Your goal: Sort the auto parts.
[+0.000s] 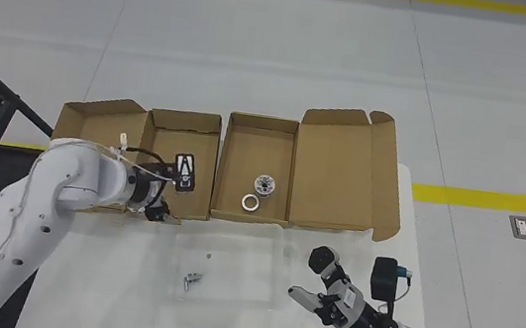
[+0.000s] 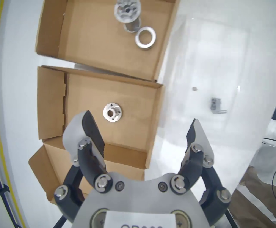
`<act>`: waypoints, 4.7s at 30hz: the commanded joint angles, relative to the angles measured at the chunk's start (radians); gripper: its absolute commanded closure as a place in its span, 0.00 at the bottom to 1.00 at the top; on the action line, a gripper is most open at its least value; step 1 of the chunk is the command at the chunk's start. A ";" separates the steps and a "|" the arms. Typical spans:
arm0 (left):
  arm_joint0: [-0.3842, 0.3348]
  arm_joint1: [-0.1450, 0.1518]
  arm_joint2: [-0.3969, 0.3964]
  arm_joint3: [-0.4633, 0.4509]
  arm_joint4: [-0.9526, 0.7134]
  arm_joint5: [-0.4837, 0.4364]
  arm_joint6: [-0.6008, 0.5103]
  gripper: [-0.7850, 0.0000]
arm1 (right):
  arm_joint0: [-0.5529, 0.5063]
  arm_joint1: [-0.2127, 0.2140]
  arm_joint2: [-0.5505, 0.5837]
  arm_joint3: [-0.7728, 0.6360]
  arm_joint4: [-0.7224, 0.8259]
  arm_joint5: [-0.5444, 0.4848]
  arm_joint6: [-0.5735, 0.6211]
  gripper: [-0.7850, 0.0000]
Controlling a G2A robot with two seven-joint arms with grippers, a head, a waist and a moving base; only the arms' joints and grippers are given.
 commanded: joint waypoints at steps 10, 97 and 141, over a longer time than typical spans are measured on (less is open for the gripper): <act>0.115 0.107 0.067 -0.265 -0.120 0.073 -0.057 0.00 | 0.000 0.000 0.000 0.000 0.000 0.000 0.000 0.00; -0.053 -0.168 0.549 0.070 0.013 0.635 -0.418 0.50 | 0.000 0.000 0.000 0.000 0.000 0.000 0.000 0.00; 0.277 0.006 -0.257 -0.252 -0.023 0.611 -0.339 1.00 | 0.000 0.000 0.000 0.000 0.000 0.000 0.000 0.00</act>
